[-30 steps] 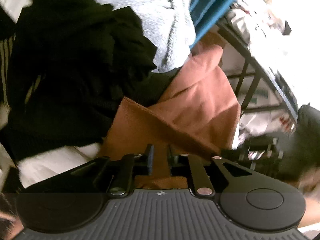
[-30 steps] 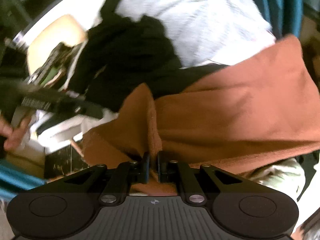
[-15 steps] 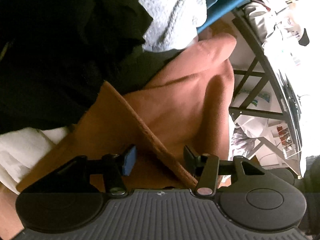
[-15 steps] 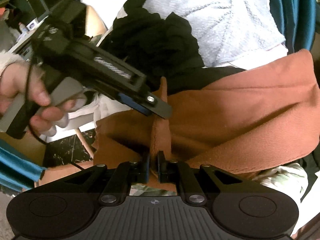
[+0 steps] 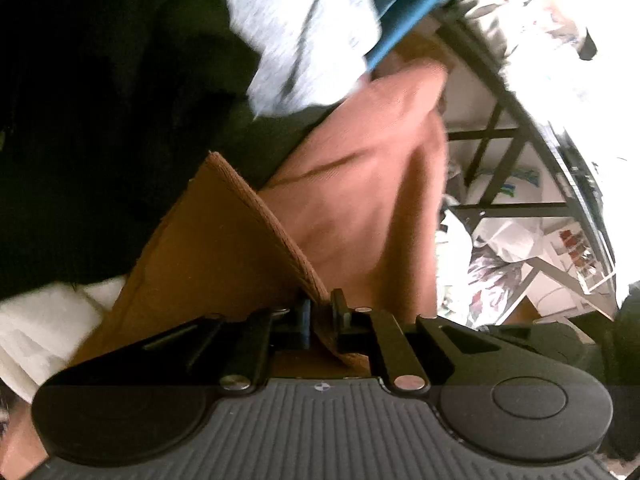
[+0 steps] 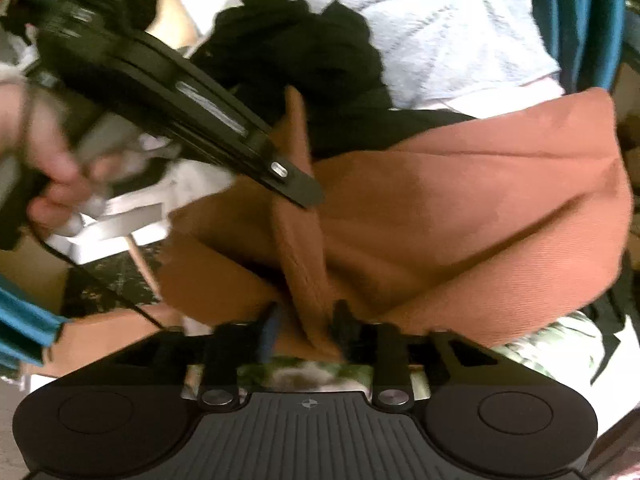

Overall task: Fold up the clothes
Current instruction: 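Open the right gripper off the garment while the left gripper keeps holding it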

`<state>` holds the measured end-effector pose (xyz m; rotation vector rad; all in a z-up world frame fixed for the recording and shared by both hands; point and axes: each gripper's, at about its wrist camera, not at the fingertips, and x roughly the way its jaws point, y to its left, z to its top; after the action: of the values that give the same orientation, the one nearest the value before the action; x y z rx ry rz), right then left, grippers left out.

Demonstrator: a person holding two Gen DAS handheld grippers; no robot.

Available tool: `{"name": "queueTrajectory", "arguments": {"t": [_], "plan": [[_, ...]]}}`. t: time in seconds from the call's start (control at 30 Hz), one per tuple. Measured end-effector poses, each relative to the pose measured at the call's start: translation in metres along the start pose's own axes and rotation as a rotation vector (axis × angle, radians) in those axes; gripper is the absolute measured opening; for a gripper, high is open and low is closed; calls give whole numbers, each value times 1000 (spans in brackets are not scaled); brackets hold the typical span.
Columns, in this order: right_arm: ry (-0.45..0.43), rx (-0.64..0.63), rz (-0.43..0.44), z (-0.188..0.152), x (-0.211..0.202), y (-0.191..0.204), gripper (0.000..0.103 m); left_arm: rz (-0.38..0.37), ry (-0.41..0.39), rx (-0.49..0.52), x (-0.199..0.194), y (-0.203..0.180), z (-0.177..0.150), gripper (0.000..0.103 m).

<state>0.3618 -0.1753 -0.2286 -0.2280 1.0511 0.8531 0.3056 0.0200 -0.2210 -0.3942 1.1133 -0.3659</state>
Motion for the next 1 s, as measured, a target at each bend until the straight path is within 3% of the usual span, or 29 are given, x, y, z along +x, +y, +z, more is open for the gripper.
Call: {"name": "queueTrajectory", "arguments": {"t": [0.03,0.1,0.2,0.43,0.67,0.83,1.0], "plan": [[-7,12,-8,0,-2,-2,38,1,-27,15,-8,-2,1,9],[-24,41,-29,0,-5,-7,55,16,-90,40,-25,-5,3,8],[-42,100,-71,2,-9,-17,67,77,-231,76,-55,-6,8,8],[-26,444,-102,-4,-3,-66,69,101,-382,77,-101,7,28,8],[-201,834,-114,0,-22,-129,74,109,-439,146,-135,-5,18,8],[-349,1070,-141,-1,-42,-170,78,120,-438,119,-147,-4,4,8],[-399,1185,-111,1,-36,-192,89,128,-426,107,-155,1,-5,8]]}}
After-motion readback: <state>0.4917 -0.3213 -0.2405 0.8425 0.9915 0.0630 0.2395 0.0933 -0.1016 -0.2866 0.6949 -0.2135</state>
